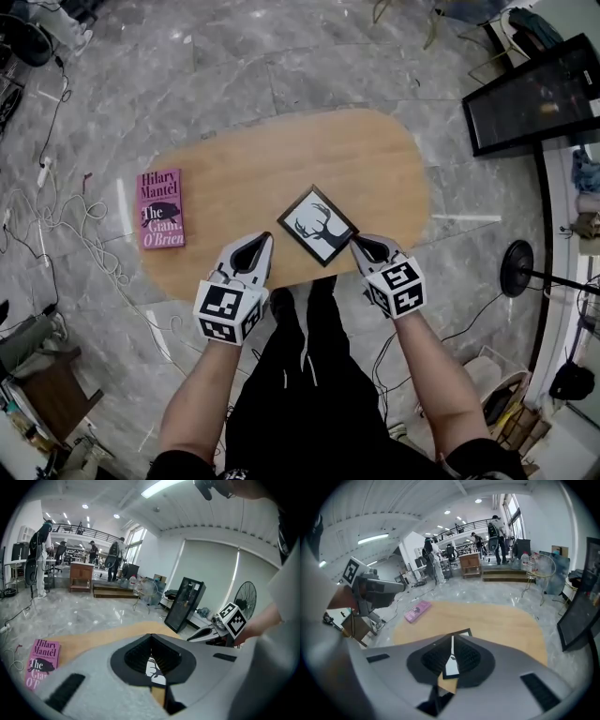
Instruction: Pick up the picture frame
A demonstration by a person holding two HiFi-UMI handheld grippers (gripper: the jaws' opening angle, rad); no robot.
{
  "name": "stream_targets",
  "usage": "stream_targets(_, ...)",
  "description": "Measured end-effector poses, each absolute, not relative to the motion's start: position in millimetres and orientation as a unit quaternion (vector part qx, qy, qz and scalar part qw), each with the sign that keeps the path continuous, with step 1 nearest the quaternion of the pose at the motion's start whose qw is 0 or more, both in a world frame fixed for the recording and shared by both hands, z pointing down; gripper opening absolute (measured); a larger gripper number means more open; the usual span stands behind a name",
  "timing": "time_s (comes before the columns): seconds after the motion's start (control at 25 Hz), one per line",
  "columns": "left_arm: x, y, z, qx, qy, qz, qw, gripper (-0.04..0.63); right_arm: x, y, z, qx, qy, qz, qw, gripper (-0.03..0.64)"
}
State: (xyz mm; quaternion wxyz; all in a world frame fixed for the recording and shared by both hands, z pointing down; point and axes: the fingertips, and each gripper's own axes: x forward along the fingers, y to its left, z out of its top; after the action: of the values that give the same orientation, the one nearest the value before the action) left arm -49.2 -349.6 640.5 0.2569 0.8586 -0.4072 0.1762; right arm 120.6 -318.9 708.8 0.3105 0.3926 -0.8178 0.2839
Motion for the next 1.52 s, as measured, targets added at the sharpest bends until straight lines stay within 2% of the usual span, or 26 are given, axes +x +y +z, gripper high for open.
stream_targets(0.76, -34, -357, 770, 0.824, -0.411, 0.21, 0.328, 0.009, 147, -341, 879, 0.356, -0.769, 0.304, 0.436, 0.118)
stream_targets(1.52, -55, -355, 805, 0.79, -0.446, 0.196, 0.372, 0.009, 143, -355, 931, 0.302, -0.745, 0.261, 0.534, 0.104)
